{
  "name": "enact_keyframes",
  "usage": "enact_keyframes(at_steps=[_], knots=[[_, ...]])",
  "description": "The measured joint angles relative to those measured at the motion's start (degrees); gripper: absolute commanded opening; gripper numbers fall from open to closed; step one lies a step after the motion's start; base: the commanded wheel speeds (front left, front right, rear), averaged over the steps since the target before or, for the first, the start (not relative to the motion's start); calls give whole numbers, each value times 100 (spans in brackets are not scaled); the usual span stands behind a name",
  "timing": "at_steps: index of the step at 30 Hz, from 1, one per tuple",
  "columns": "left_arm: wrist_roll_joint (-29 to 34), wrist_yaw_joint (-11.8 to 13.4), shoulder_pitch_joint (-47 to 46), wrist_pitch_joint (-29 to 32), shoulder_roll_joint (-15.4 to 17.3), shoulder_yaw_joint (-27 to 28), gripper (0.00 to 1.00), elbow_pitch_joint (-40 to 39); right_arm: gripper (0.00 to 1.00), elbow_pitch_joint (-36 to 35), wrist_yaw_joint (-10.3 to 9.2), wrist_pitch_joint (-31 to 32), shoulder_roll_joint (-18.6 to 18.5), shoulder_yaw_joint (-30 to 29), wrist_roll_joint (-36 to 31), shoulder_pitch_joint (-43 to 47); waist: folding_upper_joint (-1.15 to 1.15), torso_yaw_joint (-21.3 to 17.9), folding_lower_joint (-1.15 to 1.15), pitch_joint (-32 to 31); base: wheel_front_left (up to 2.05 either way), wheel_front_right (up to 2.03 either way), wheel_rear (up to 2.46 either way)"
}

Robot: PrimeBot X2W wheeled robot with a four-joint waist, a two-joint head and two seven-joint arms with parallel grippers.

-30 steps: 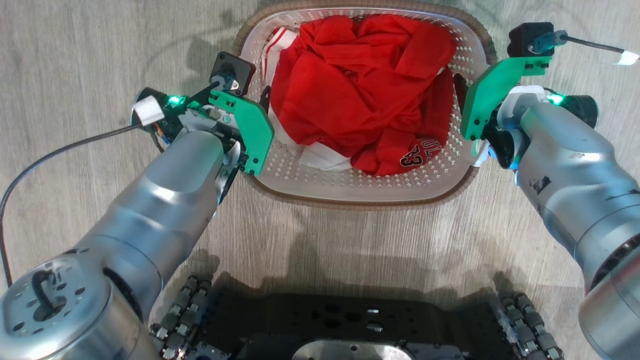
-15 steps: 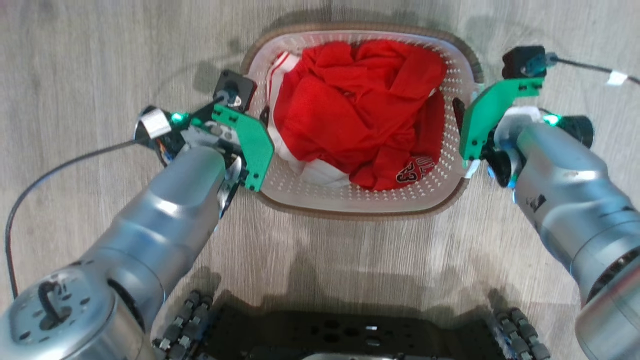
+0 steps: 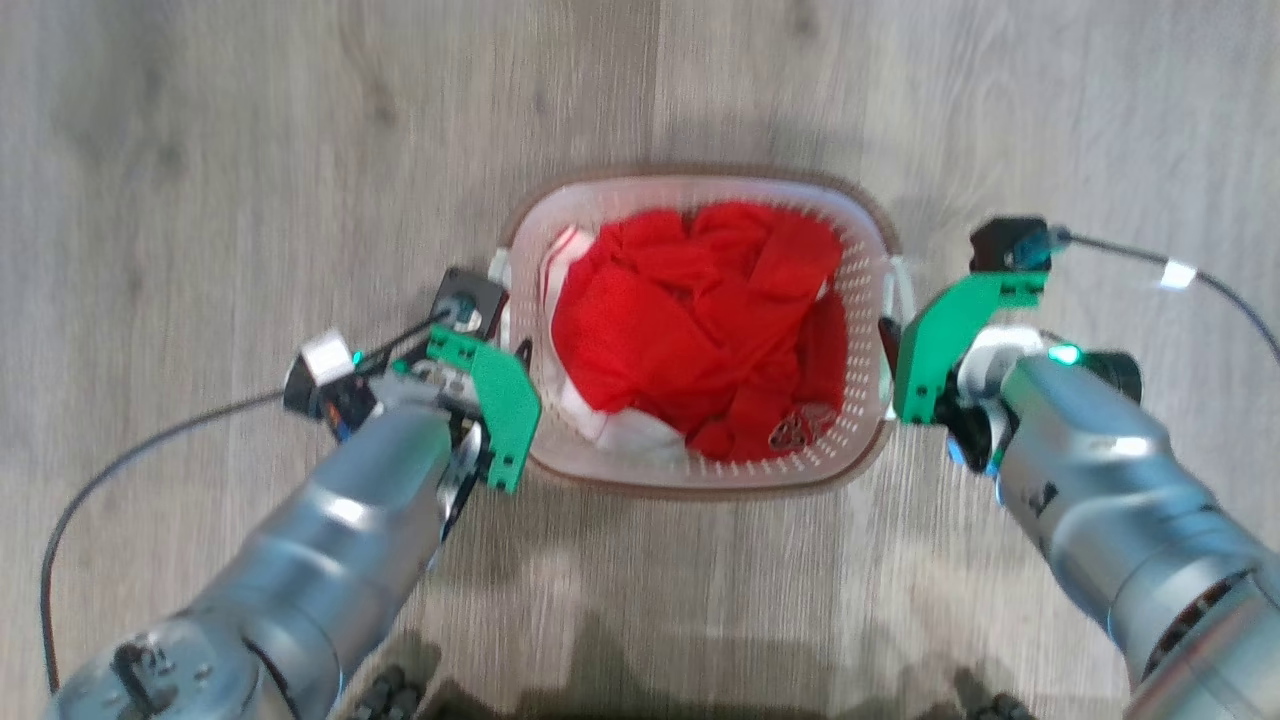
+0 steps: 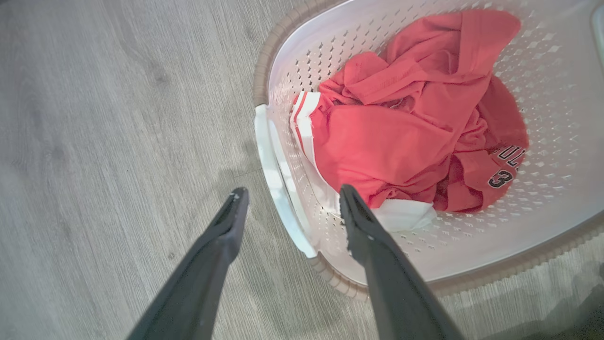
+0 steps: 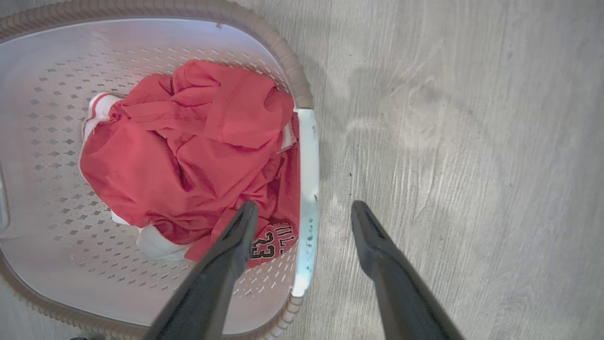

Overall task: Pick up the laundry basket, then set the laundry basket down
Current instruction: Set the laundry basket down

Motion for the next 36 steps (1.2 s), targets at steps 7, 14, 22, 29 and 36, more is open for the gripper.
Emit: enact_keyframes(at_steps=[7, 14, 22, 29, 36], knots=[[-323, -23, 609, -118, 1, 13, 100, 129, 100, 5, 0, -355, 121, -11, -94, 531, 0, -94, 0, -985, 0, 0, 0], [-725, -20, 814, -649, 1, 438, 100, 85, 100, -244, 0, -976, 182, -10, -16, 735, 0, -252, 0, -1982, 0, 0, 0], [-23, 446, 868, -694, 209, 1686, 100, -1039, 100, -792, 0, -1482, 171, -230, -81, 973, 0, -363, -1, -2816, 0, 0, 0], [1668, 969, 2240, -695, 698, 3747, 100, -3111, 100, -2332, 0, -1497, -112, -2350, -1798, 1237, 0, -515, -1, -3360, 0, 0, 0], [2999, 803, 3689, -697, 391, 5668, 100, -5079, 100, -4345, 0, -1504, 91, -3935, -3933, 3072, 0, -589, -1, -3580, 0, 0, 0]])
